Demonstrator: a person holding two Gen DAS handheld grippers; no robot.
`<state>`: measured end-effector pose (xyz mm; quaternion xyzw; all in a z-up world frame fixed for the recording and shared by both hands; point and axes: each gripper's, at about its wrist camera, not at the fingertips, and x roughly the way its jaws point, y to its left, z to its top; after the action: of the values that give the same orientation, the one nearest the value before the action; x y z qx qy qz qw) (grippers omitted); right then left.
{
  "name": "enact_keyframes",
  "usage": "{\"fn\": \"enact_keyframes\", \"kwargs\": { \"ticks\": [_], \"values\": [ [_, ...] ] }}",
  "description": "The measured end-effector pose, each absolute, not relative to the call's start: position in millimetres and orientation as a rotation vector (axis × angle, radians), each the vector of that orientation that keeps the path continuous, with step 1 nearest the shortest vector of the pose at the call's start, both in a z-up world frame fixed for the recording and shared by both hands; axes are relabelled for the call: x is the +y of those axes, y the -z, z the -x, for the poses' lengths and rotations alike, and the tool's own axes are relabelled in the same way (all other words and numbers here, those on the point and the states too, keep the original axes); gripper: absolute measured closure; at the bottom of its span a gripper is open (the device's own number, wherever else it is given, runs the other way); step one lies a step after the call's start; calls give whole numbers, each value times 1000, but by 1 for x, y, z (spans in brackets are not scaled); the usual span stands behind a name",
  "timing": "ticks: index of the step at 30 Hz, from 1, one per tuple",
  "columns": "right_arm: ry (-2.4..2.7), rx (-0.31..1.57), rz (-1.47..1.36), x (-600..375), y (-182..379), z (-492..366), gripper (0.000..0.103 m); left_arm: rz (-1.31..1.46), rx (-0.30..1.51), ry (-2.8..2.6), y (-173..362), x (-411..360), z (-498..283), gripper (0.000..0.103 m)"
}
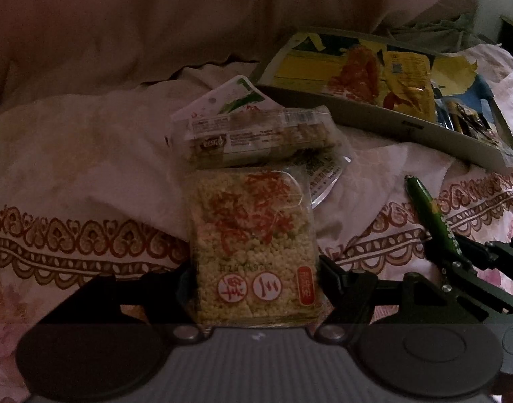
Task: Organize snacks
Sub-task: 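Lift and carry the cracker bag with the left gripper toward the tray while the right carries the stick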
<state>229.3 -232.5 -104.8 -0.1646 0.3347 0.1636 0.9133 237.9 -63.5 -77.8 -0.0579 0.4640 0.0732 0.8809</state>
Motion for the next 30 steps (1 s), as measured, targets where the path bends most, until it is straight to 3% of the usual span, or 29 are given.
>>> {"fn": "enact_keyframes", "kwargs": {
  "ticks": [19, 30],
  "values": [
    [-343, 665, 300, -235, 110, -236, 79, 67, 939, -150, 87, -71, -250, 13],
    [-357, 668, 285, -235, 106, -234, 84, 44, 946, -144, 79, -70, -245, 27]
  ]
}}
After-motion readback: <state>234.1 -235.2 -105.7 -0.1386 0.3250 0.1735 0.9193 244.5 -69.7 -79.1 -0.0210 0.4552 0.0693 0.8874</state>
